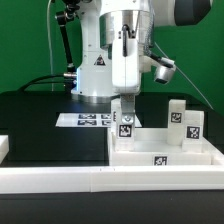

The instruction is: Assemble square table

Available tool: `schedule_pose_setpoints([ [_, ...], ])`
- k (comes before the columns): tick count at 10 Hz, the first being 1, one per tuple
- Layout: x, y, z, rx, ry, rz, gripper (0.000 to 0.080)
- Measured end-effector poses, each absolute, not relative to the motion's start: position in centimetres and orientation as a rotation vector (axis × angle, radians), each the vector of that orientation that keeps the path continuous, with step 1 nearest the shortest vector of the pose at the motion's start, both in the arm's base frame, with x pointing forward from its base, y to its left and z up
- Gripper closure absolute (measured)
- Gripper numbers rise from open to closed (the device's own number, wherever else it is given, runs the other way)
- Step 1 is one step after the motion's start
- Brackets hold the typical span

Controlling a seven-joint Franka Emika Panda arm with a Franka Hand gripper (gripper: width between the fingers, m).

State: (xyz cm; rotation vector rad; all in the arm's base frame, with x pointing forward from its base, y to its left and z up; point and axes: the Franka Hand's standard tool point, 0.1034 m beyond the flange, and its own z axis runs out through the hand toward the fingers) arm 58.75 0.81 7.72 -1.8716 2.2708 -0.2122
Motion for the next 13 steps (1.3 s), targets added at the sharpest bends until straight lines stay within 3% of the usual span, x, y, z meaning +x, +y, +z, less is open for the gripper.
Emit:
schedule_pose_setpoints([
  [3, 58.72, 0.75, 7.66, -1.879, 2.27, -0.214, 0.0499],
  [5, 58.67, 0.7, 7.62, -1.973, 2.198, -0.219, 0.0196],
  [7, 58.61, 0.81, 7.48, -2.245, 1.954, -0.255, 0.0157],
  [13, 58.72, 0.68, 7.54, -2.688, 1.38, -0.311, 0.015],
])
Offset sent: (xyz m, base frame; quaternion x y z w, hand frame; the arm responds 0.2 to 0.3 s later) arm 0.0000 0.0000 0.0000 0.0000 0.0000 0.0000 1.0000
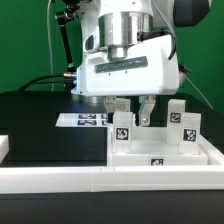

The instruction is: Assemble square table

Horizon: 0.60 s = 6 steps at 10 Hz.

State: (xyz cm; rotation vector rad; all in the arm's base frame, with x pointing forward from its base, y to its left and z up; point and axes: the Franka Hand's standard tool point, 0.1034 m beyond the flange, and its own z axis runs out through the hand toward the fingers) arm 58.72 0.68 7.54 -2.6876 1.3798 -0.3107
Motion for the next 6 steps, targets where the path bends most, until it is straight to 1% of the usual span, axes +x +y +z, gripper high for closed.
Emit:
schedule_pose_setpoints([
  [1, 58.8, 0.8, 7.6, -2.811, 1.183, -0.326, 0.015],
  [3, 59.0, 0.0, 7.7, -2.954, 0.874, -0.344, 0.015],
  [6, 59.0, -0.3, 7.7, -3.049, 0.595, -0.353, 0.015],
])
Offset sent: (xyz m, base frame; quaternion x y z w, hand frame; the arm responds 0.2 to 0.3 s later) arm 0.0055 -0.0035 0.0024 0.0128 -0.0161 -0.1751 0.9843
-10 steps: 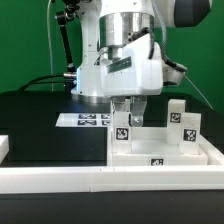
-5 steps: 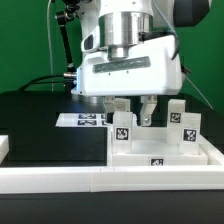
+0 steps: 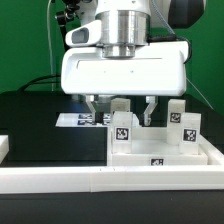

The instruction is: Assemble square table

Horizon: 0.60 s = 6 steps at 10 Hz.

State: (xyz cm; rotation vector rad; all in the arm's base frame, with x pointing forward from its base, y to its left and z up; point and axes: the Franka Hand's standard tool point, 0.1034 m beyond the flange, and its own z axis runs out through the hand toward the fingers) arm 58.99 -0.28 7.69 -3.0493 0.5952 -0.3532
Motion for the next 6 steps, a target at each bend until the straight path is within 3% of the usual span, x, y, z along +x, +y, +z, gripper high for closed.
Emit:
schedule_pose_setpoints([
  [2, 59.01, -0.15, 7.72, -3.059, 0.552, -0.354, 0.0179],
  [3, 58.98, -0.18, 7.67, -3.059, 0.555, -0.353, 0.0314],
  [4, 58.98, -0.18, 7.66, -3.059, 0.555, -0.353, 0.0314],
  [5, 58.98, -0.2, 7.66, -3.056, 0.566, -0.353, 0.0452],
  [6, 58.98, -0.44, 7.66, -3.052, 0.591, -0.353, 0.0509],
])
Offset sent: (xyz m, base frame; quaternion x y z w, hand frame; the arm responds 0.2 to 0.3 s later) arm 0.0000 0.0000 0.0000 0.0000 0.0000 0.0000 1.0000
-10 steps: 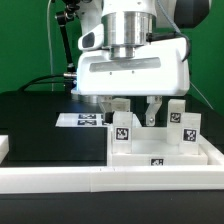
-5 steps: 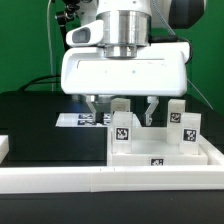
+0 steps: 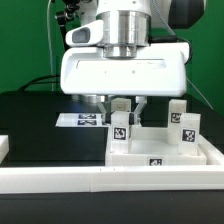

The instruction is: Assemble square table

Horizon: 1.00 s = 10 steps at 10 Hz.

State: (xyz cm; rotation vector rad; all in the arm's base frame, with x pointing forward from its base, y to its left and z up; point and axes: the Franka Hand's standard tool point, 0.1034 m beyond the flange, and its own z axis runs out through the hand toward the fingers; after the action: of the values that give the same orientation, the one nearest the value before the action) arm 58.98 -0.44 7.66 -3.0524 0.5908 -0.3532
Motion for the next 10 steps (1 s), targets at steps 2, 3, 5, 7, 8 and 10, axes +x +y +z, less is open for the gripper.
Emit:
schedule_pose_setpoints([
  [2, 59.0, -0.6, 7.7, -3.039, 0.642, -0.353, 0.0509],
  [3, 58.9, -0.9, 7.7, -2.996, 0.793, -0.348, 0.0509],
  [5, 58.7, -1.9, 7.7, -2.929, 1.019, -0.33, 0.0508],
  [7, 58.6, -2.6, 7.7, -2.873, 1.172, -0.336, 0.0503],
  [8, 58.6, -2.9, 7.7, -2.874, 1.177, -0.337, 0.0496],
  [10, 58.7, -2.5, 8.0, -2.865, 1.181, -0.341, 0.0338],
])
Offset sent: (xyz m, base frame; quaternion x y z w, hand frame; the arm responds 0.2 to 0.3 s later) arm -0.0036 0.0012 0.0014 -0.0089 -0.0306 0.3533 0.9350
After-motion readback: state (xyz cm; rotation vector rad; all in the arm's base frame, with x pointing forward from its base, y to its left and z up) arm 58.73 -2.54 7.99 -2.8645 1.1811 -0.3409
